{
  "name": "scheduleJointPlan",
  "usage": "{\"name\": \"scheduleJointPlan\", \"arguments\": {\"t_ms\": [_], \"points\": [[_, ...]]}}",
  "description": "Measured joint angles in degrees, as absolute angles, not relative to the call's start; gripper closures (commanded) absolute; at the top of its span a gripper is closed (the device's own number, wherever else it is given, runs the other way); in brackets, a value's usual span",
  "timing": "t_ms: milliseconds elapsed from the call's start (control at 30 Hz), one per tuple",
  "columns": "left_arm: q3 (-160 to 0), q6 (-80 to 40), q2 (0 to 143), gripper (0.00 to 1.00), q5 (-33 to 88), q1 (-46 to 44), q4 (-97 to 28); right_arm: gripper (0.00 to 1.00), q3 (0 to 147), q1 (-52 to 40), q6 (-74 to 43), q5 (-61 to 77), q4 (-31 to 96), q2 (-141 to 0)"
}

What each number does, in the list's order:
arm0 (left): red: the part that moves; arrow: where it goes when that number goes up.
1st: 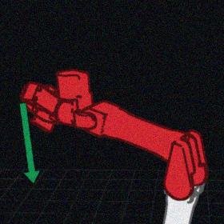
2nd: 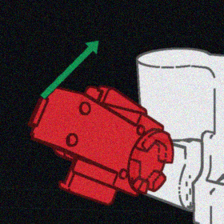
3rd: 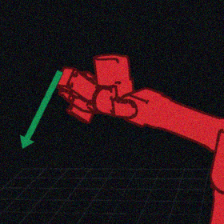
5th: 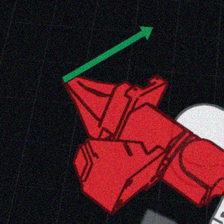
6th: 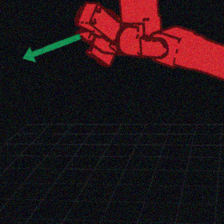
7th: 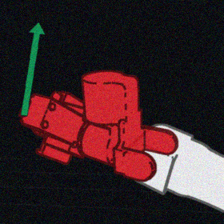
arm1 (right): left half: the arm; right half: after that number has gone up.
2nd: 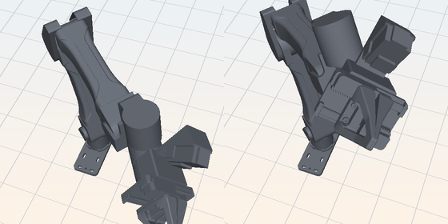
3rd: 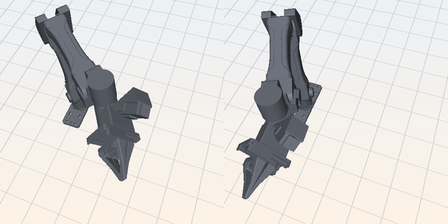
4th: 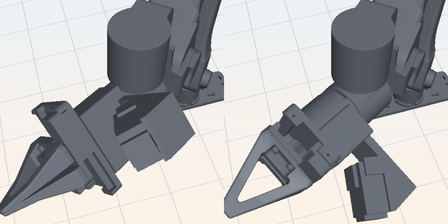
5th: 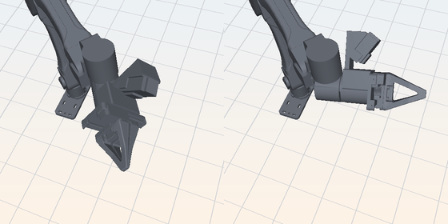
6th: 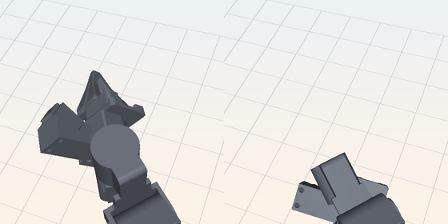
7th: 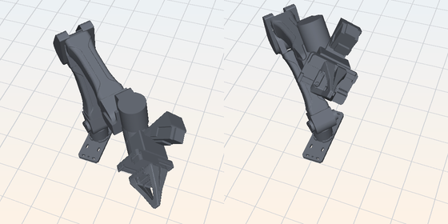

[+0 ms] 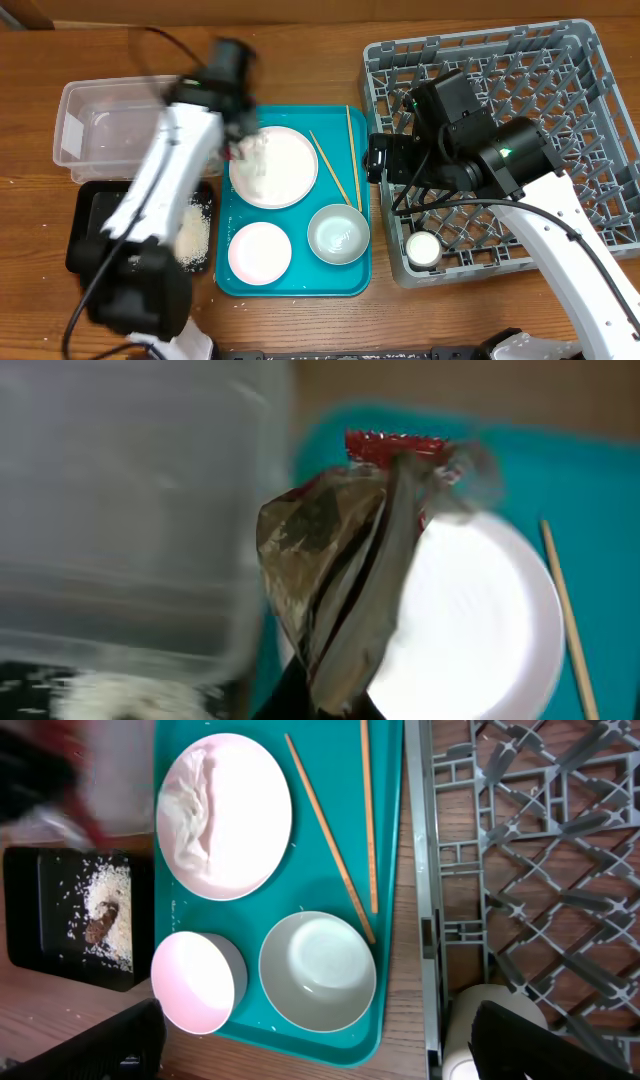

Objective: Sort waste into correct bins and load items into the dishwasher
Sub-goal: 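Pick the red wrapper off the plate and drop it in the clear bin, then pick the white tissue off the plate and drop it in the bin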

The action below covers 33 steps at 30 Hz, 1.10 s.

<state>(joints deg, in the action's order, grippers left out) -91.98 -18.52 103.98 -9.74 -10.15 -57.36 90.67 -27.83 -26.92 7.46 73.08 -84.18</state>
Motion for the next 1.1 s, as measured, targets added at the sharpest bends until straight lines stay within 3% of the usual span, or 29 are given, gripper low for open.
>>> {"name": "scheduleJointPlan", "arguments": {"t_ms": [67, 167, 233, 400, 600, 733, 800, 867, 900, 933, 1100], "points": [[-93.3, -19.6, 102.0, 0.94, -12.1, -5.9, -56.6, 0.01, 90.7, -27.8, -26.9, 7.5, 72.9, -84.2], [-93.4, -21.1, 102.7, 0.5, -13.9, 0.3, -55.0, 0.01, 90.7, -27.8, -27.0, 7.5, 72.9, -84.2], [-93.4, -20.6, 105.3, 0.36, -12.5, 2.3, -54.3, 0.01, 90.7, -27.8, -26.9, 7.5, 73.0, -84.2], [-93.5, -18.9, 106.6, 0.35, -6.8, -1.3, -59.5, 0.01, 90.7, -27.8, -26.9, 7.5, 73.1, -84.2], [-92.3, -17.5, 106.8, 0.27, -12.0, -16.8, -56.2, 0.01, 90.7, -27.8, -27.0, 7.5, 73.5, -84.2], [-89.4, -17.3, 112.8, 0.3, -16.4, -21.3, -53.1, 0.01, 90.7, -27.8, -26.9, 7.5, 74.3, -84.2], [-88.7, -17.3, 117.9, 0.41, -17.4, -20.5, -52.8, 0.01, 90.7, -27.8, -26.9, 7.5, 74.4, -84.2], [-88.5, -17.0, 122.0, 0.6, -18.0, -19.5, -52.8, 0.01, 90.7, -27.8, -26.9, 7.5, 74.4, -84.2], [-88.6, -17.3, 122.3, 0.82, -18.6, -19.3, -53.1, 0.01, 90.7, -27.9, -26.9, 7.5, 74.5, -84.2], [-88.8, -16.6, 122.0, 0.96, -18.8, -19.0, -53.2, 0.01, 90.7, -27.8, -26.9, 7.5, 74.5, -84.2], [-91.3, -17.2, 122.0, 0.96, -17.3, -18.5, -61.9, 0.0, 90.7, -27.8, -26.9, 7.5, 74.5, -84.2]]}}
